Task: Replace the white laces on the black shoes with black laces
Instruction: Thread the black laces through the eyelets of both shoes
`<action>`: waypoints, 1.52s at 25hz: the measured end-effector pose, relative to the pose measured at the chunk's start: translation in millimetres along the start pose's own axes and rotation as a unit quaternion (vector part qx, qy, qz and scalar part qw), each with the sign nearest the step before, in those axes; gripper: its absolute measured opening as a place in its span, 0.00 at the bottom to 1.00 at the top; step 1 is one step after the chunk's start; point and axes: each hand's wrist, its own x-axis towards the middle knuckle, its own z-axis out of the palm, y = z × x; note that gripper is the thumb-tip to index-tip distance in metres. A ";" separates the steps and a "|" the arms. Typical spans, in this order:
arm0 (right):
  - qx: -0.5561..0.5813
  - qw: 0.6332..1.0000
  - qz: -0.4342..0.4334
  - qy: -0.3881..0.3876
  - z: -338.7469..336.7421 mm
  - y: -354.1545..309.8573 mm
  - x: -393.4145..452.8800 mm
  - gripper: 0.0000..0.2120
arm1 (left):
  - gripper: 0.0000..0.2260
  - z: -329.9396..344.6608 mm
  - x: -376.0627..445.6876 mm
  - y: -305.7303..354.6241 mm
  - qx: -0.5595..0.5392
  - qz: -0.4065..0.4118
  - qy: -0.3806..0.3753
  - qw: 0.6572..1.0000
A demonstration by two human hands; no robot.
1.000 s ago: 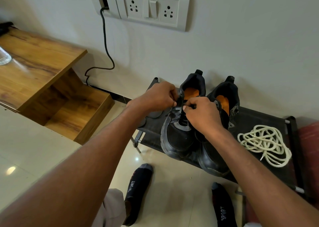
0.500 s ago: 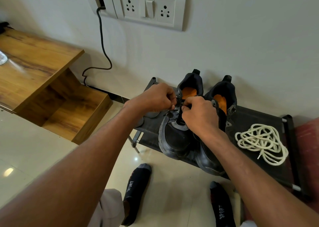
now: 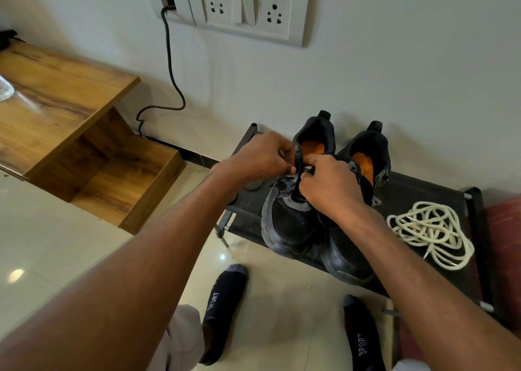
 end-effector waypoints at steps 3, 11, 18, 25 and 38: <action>-0.074 0.996 -0.013 0.054 0.5 -0.5 -4.1 0.07 | 0.06 0.1 -1.7 3.7 -0.001 0.003 0.001 1.000; 0.084 0.996 0.022 0.009 0.7 4.0 4.4 0.10 | 0.09 4.3 -2.1 7.8 -0.039 -0.027 0.015 0.999; 0.060 0.997 -0.023 0.033 -0.9 22.7 7.2 0.18 | 0.08 -27.1 -11.3 29.7 -0.076 0.020 0.080 0.994; 0.067 0.984 -0.132 0.103 -4.7 11.3 -1.0 0.15 | 0.02 -77.9 -45.0 87.4 -0.366 0.256 0.208 0.870; -0.058 0.986 -0.147 0.059 -2.1 -1.2 5.9 0.15 | 0.04 -50.0 -26.3 41.7 -0.498 0.006 0.085 0.863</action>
